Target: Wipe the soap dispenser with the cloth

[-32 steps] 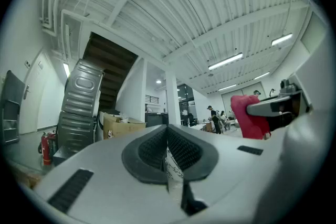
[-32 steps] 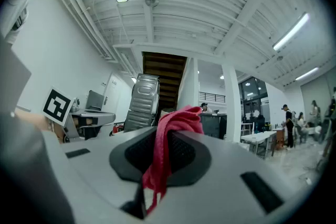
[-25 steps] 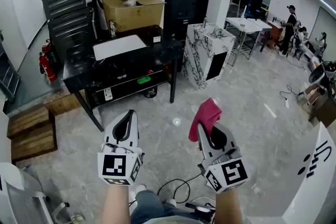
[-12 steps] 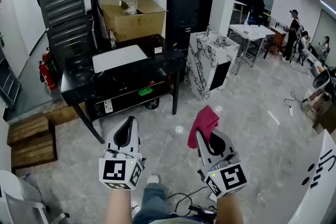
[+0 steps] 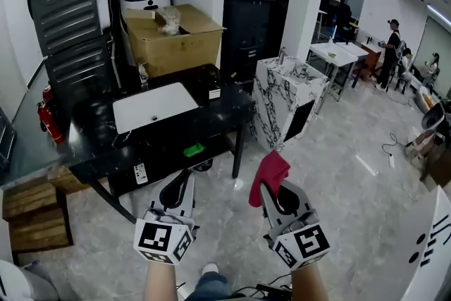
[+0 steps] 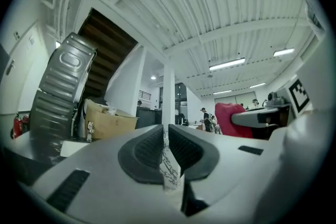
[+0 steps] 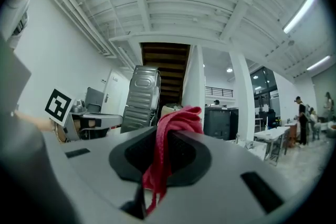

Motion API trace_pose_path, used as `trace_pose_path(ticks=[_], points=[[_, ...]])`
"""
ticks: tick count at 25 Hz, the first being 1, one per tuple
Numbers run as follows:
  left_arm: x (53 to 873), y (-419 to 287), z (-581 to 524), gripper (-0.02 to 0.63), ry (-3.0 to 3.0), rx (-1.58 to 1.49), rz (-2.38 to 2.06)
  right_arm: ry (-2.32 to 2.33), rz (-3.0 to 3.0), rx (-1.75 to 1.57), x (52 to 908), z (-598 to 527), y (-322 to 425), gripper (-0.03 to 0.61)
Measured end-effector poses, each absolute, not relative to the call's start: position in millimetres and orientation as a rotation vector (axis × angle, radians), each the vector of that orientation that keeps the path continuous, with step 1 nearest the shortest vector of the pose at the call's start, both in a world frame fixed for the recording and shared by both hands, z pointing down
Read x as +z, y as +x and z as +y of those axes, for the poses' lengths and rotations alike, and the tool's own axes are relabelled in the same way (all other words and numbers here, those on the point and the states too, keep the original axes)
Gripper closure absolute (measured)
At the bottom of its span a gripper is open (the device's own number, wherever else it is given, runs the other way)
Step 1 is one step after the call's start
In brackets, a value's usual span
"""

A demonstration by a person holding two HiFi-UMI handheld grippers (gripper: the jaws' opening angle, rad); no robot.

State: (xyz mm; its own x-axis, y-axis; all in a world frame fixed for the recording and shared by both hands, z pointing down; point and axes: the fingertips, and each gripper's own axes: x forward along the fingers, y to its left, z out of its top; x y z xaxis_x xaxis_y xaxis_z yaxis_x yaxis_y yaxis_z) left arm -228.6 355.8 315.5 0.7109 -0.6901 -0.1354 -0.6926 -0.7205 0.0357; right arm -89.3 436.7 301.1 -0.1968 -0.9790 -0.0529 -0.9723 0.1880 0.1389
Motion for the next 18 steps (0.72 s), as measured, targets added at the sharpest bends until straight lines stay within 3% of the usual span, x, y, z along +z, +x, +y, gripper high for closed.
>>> trace_pose_path(ticks=[18], points=[[335,-188,169,0.597,-2.917,0.219,1.233,1.991,-2.385,-0.143,318,260,-34,0.529]])
